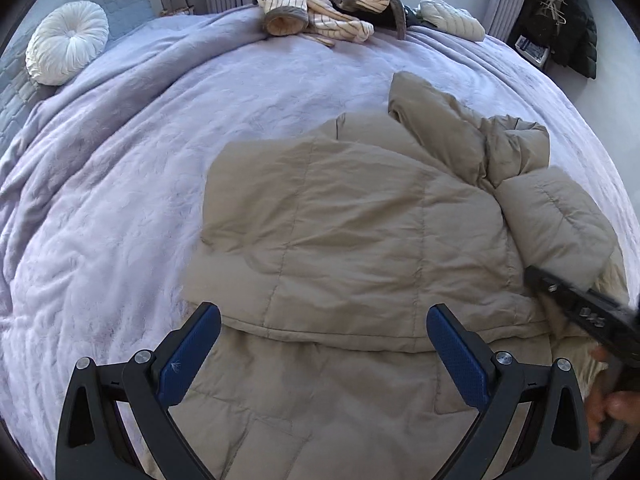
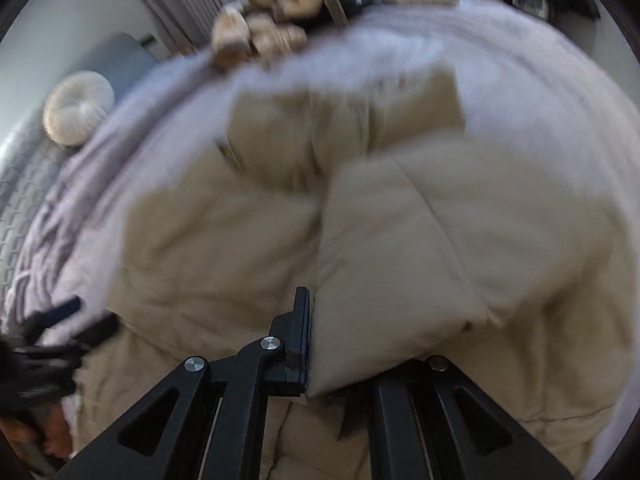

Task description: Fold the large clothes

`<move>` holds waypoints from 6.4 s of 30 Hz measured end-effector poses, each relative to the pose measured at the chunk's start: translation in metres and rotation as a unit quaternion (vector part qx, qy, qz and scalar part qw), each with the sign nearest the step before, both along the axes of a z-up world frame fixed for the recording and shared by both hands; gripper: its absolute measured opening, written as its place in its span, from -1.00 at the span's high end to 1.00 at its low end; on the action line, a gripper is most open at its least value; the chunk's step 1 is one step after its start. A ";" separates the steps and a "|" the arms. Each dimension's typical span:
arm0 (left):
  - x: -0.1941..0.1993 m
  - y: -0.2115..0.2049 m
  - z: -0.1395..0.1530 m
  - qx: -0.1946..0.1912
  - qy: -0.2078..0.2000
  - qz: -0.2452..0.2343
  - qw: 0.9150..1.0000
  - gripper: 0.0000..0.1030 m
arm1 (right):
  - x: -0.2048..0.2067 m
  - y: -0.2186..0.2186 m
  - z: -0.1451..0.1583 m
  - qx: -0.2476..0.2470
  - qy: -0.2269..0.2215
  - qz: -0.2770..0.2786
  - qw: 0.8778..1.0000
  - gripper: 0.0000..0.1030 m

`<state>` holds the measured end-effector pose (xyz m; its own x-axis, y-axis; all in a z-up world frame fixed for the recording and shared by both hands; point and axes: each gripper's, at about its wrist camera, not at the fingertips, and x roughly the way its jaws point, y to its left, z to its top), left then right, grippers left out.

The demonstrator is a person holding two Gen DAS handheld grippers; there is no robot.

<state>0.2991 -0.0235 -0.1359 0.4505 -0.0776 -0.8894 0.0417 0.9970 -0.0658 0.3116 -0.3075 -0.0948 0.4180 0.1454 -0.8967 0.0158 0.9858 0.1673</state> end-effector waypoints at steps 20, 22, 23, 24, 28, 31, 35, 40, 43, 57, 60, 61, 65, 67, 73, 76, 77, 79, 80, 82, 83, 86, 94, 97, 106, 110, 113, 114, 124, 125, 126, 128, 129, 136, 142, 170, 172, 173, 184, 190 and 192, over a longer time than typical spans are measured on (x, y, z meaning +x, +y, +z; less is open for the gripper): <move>0.016 0.026 0.005 -0.100 0.007 0.004 0.995 -1.00 | -0.023 -0.113 0.027 0.184 -0.031 -0.261 0.947 0.77; 0.018 0.037 0.007 -0.122 0.006 0.009 0.992 -1.00 | -0.013 -0.091 0.040 0.179 -0.057 -0.210 0.959 0.78; 0.019 0.044 0.009 -0.139 0.006 0.013 0.990 -1.00 | -0.007 -0.076 0.046 0.176 -0.065 -0.175 0.966 0.78; 0.021 0.053 0.011 -0.159 0.007 0.018 0.987 -1.00 | 0.004 -0.062 0.049 0.172 -0.068 -0.152 0.971 0.78; 0.026 0.074 0.016 -0.193 0.004 0.033 0.981 -1.00 | 0.016 0.007 0.053 0.129 -0.057 -0.037 0.989 0.75; 0.029 0.080 0.018 -0.219 0.005 0.030 0.975 -1.00 | 0.019 0.050 0.039 0.084 -0.021 0.016 0.996 0.58; 0.033 0.075 0.013 -0.268 0.027 0.019 0.963 -1.00 | 0.011 0.081 0.018 0.063 0.023 0.057 0.996 -0.33; 0.038 0.046 -0.011 -0.304 0.079 -0.001 0.949 -1.00 | -0.014 0.058 0.023 0.073 0.040 0.037 0.996 -0.33; 0.047 0.021 -0.026 -0.300 0.104 -0.016 0.948 -1.00 | -0.045 0.003 0.026 0.093 0.057 -0.022 0.994 -0.33; 0.041 -0.027 -0.024 -0.247 0.089 -0.079 0.962 0.70 | -0.101 -0.187 0.006 0.223 0.026 -0.317 0.921 0.83; 0.028 -0.029 -0.032 -0.219 0.092 -0.090 0.967 0.70 | -0.103 -0.186 0.007 0.192 0.023 -0.305 0.933 0.83; 0.025 -0.030 -0.038 -0.211 0.098 -0.089 0.969 0.70 | -0.105 -0.187 0.003 0.188 0.028 -0.302 0.934 0.83; 0.023 -0.024 -0.044 -0.204 0.110 -0.091 0.969 0.69 | -0.113 -0.197 -0.019 0.197 0.049 -0.308 0.930 0.83; 0.020 -0.018 -0.033 -0.169 0.098 -0.090 0.977 0.52 | -0.113 -0.198 -0.021 0.201 0.046 -0.311 0.928 0.83; 0.017 0.003 0.001 -0.110 0.061 -0.077 0.989 0.52 | -0.113 -0.199 -0.017 0.196 0.043 -0.301 0.932 0.83; 0.023 -0.016 0.011 -0.116 0.044 -0.093 0.988 0.52 | -0.119 -0.199 -0.014 0.195 0.045 -0.294 0.935 0.82; 0.025 -0.024 0.011 -0.114 0.041 -0.100 0.988 0.52 | -0.119 -0.198 -0.012 0.192 0.051 -0.289 0.937 0.82; 0.032 -0.045 0.002 -0.092 0.042 -0.105 0.989 0.52 | -0.119 -0.195 -0.005 0.187 0.064 -0.275 0.941 0.81; 0.037 -0.055 -0.009 -0.077 0.048 -0.104 0.990 0.52 | -0.119 -0.193 0.001 0.184 0.071 -0.262 0.945 0.80; 0.046 -0.064 -0.029 -0.050 0.055 -0.093 0.993 0.52 | -0.120 -0.189 0.016 0.188 0.066 -0.230 0.953 0.67; 0.049 -0.065 -0.038 -0.047 0.059 -0.088 0.993 0.52 | -0.122 -0.189 0.027 0.196 0.051 -0.214 0.956 0.34; 0.054 -0.062 -0.045 -0.060 0.061 -0.076 0.993 0.52 | -0.124 -0.205 0.052 0.211 -0.006 -0.204 0.956 -0.45; 0.061 -0.061 -0.048 -0.046 0.063 -0.073 0.994 0.52 | -0.063 -0.288 -0.014 0.325 0.007 -0.314 0.892 -0.31; 0.062 -0.065 -0.048 -0.039 0.060 -0.067 0.995 0.52 | -0.031 -0.286 -0.031 0.365 0.012 -0.303 0.880 0.64; 0.062 -0.074 -0.052 -0.035 0.052 -0.072 0.995 0.52 | -0.008 -0.281 -0.035 0.208 0.018 -0.256 0.944 0.72; 0.061 -0.073 -0.051 -0.033 0.052 -0.075 0.995 0.52 | -0.019 -0.285 -0.030 0.198 0.012 -0.299 0.933 0.66; 0.059 -0.073 -0.049 -0.038 0.052 -0.073 0.995 0.52 | -0.033 -0.275 -0.001 0.142 -0.002 -0.296 0.945 0.66; 0.059 -0.073 -0.049 -0.038 0.052 -0.073 0.995 0.52 | -0.035 -0.272 0.006 0.127 -0.008 -0.288 0.949 0.66; 0.061 -0.073 -0.051 -0.033 0.049 -0.078 0.995 0.52 | -0.079 -0.179 0.020 0.034 0.015 -0.122 0.992 0.67; 0.061 -0.073 -0.052 -0.032 0.048 -0.081 0.995 0.52 | -0.078 -0.177 0.011 0.026 0.024 -0.120 0.992 0.67; 0.061 -0.074 -0.052 -0.031 0.047 -0.084 0.995 0.52 | -0.077 -0.177 0.001 0.023 0.031 -0.119 0.992 0.68; 0.061 -0.075 -0.053 -0.029 0.047 -0.086 0.995 0.52 | -0.072 -0.178 -0.011 0.024 0.037 -0.124 0.991 0.69; 0.061 -0.075 -0.052 -0.029 0.048 -0.084 0.995 0.52 | -0.072 -0.179 -0.014 0.024 0.038 -0.127 0.991 0.69; 0.053 -0.074 -0.033 -0.010 0.058 -0.072 0.996 0.52 | -0.082 -0.183 0.013 0.026 0.043 -0.140 0.989 0.61; 0.038 -0.068 -0.015 -0.007 0.063 -0.067 0.996 0.52 | -0.095 -0.182 0.032 0.049 0.044 -0.155 0.986 0.61; -0.128 -0.027 0.023 0.000 0.114 0.013 0.993 -1.00 | -0.180 -0.147 0.072 0.108 0.104 -0.137 0.979 -0.57; -0.139 -0.020 0.021 -0.004 0.126 0.017 0.992 -1.00 | -0.184 -0.144 0.075 0.107 0.103 -0.135 0.980 -0.66; -0.143 -0.017 0.021 -0.004 0.129 0.018 0.991 -1.00 | -0.189 -0.141 0.077 0.107 0.101 -0.135 0.980 -0.66; -0.186 0.023 0.021 0.001 0.133 0.001 0.991 -1.00 | -0.236 -0.101 0.085 0.106 0.082 -0.154 0.979 -0.99; -0.213 0.047 0.014 0.013 0.133 -0.024 0.991 -1.00 | -0.269 -0.079 0.071 0.143 0.121 -0.190 0.964 -0.99; -0.222 0.054 0.012 0.024 0.131 -0.027 0.991 -1.00 | -0.282 -0.073 0.066 0.153 0.133 -0.200 0.958 -0.99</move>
<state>0.0774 0.0308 -0.1234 0.1991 -0.0506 -0.9787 0.0822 0.9960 -0.0348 0.0300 -0.3802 -0.0286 0.2569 0.2944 -0.9205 0.4653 0.7971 0.3848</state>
